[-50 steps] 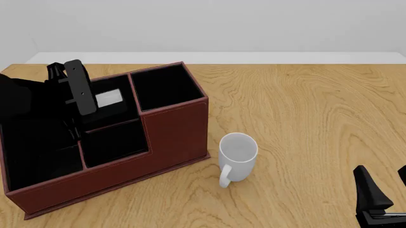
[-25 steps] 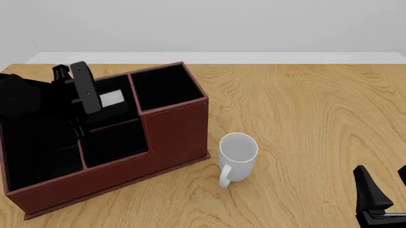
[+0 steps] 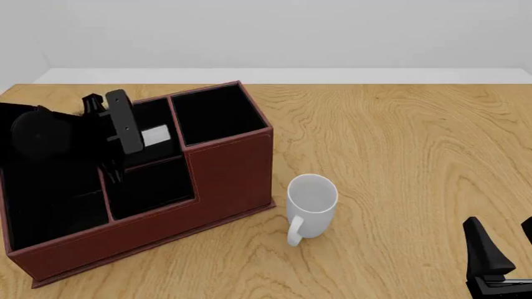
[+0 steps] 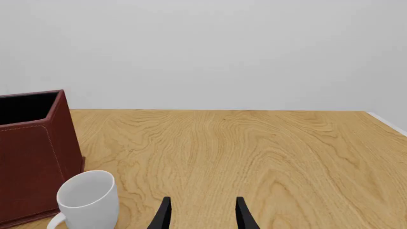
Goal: Pick up the book and place it in the front compartment of the caddy.
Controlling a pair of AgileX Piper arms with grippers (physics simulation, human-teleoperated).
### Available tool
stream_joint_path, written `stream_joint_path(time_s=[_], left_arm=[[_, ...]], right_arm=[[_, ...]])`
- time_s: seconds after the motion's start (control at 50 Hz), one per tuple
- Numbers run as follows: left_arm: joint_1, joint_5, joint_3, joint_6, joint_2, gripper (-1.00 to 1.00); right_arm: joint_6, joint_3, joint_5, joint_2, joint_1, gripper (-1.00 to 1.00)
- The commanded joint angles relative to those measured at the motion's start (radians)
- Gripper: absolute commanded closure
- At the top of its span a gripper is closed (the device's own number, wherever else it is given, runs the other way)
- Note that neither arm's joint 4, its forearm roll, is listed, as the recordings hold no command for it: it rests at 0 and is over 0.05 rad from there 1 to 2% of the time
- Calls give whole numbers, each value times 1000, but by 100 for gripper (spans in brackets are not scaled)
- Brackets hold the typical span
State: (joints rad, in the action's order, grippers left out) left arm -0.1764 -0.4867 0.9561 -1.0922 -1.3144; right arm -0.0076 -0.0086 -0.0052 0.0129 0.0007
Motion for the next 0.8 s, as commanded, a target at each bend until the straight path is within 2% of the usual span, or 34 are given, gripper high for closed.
stream_joint_path(time_s=[0.02, 0.8], left_arm=[[-15, 21, -9, 3, -5, 100], [26, 76, -17, -17, -50, 100]], right_arm=[[0, 0, 0, 0, 0, -100], [0, 0, 0, 0, 0, -100]])
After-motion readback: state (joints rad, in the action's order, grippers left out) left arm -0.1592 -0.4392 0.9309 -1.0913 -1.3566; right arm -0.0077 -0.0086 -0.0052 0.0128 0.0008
